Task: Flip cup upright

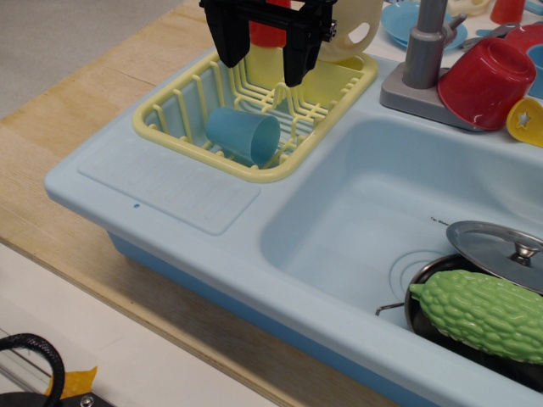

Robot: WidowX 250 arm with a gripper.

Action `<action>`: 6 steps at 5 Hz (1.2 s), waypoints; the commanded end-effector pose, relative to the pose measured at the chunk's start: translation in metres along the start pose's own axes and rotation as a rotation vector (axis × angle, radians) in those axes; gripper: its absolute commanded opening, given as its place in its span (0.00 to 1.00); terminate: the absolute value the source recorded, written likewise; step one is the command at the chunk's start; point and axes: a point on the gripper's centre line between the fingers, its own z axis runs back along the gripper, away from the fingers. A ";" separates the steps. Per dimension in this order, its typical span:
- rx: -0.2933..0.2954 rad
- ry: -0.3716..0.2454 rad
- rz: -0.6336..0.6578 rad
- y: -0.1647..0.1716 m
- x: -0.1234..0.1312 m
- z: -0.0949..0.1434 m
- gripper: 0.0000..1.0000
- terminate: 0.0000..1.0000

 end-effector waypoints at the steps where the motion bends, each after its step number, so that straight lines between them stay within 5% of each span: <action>1: 0.000 0.000 0.000 0.000 0.000 0.000 1.00 0.00; 2: 0.101 0.011 0.044 -0.002 -0.008 -0.006 1.00 0.00; 3: 0.136 0.038 0.054 -0.003 -0.005 -0.011 1.00 0.00; 6: 0.167 0.073 0.065 0.001 -0.004 -0.034 1.00 0.00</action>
